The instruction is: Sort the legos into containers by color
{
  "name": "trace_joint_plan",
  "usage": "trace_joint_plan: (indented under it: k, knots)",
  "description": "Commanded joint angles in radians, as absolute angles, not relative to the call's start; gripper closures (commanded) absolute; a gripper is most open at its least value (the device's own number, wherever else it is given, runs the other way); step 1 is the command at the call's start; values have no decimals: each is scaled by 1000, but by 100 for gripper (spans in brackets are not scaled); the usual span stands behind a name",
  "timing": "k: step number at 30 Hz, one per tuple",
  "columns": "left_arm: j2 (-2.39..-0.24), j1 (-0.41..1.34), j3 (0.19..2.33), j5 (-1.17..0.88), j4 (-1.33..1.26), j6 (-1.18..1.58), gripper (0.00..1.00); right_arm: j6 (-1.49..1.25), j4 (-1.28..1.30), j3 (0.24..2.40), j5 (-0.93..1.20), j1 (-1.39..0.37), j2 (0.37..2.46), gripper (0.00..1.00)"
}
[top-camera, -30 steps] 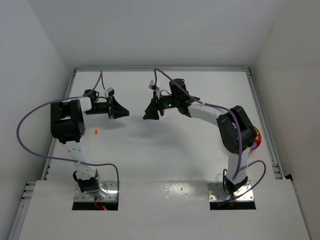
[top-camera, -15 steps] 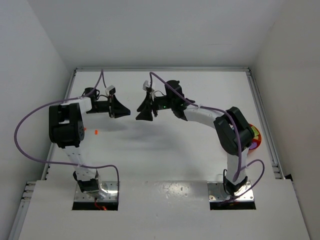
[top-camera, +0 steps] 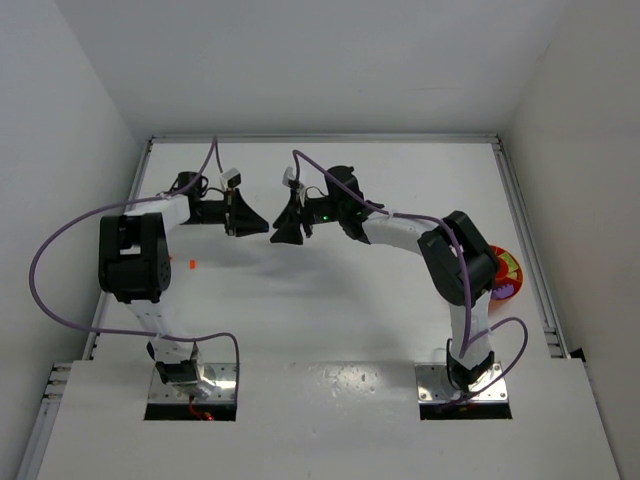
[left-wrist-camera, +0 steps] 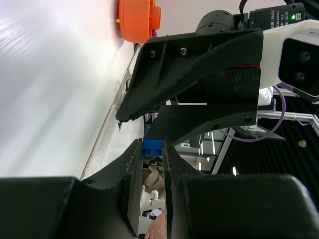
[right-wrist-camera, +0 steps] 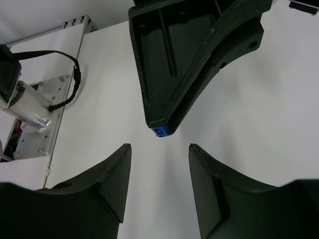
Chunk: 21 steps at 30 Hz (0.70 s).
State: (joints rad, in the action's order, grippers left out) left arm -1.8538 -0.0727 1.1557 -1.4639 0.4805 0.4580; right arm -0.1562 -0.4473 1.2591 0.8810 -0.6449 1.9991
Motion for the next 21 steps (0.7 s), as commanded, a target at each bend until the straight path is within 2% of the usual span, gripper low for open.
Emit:
trace_joint_plan:
  k: [1, 14, 21]
  knots:
    - [-1802, -52, 1143, -1618, 468, 465, 87, -138, -522, 1295, 874, -652, 1987, 50]
    - [-1836, -52, 1131, -1618, 468, 456, 88, -138, -541, 1284, 851, -652, 1950, 53]
    - [-1836, -52, 1131, -1618, 468, 446, 88, -127, -541, 1284, 871, -661, 1950, 60]
